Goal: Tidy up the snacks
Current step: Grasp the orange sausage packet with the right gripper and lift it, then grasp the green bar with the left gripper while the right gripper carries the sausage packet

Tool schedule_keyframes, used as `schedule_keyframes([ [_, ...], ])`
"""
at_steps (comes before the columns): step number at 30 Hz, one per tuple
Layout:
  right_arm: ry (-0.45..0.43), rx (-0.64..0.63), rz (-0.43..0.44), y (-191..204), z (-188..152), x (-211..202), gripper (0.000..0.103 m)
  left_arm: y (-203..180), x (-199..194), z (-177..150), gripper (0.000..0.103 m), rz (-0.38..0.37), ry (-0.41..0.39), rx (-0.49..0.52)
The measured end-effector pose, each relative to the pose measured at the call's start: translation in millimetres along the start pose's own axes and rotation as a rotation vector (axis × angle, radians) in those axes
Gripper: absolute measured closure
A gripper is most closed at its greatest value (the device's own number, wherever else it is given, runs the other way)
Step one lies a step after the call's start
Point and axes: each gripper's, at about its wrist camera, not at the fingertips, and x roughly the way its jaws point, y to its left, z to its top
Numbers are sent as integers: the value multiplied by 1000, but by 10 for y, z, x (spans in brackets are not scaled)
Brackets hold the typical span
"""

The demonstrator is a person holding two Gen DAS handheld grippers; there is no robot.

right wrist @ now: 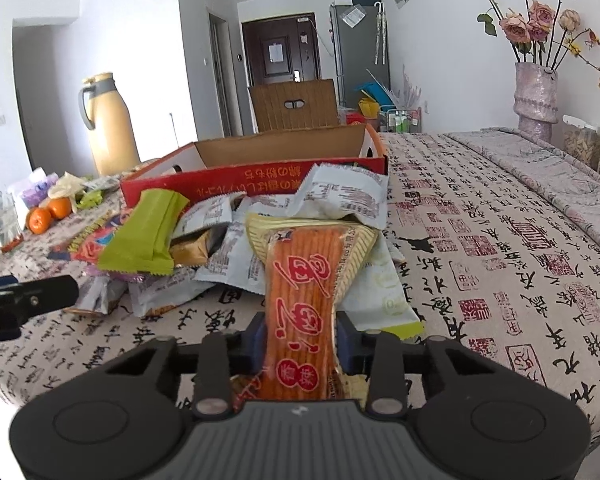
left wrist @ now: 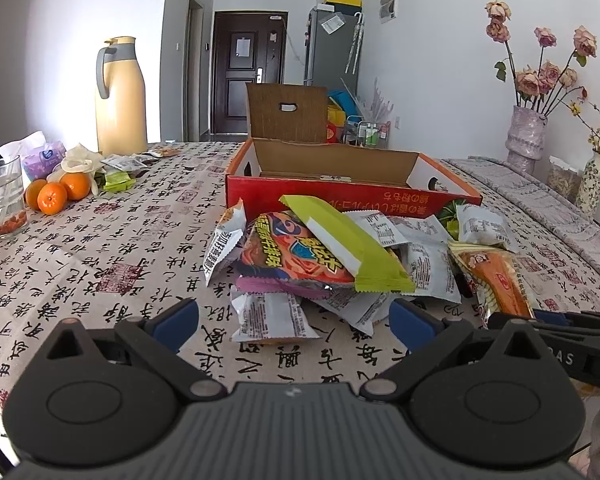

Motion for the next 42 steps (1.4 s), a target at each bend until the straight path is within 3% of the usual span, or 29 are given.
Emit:
schedule_keyframes([
  [17,-138,-18,81,-57,260,-159,73,-143,92,355,0,11,-21,-2],
  [25,-176,-11,108,-160,495,-31,73,-335,389,528,0,30,47,13],
  [30,-172,-9,129,-226,561,119,73,-440,612,604,0,80,87,37],
  [34,-167,6,147,-266,580,236,73,-508,797,644,8,112,128,50],
  [36,-160,21,151,-300,585,291,73,-524,881,656,19,116,155,48],
  [38,-151,29,153,-314,582,339,73,-536,972,659,37,116,188,49],
  [42,-143,39,154,-326,577,416,73,-553,1036,648,53,110,201,49],
])
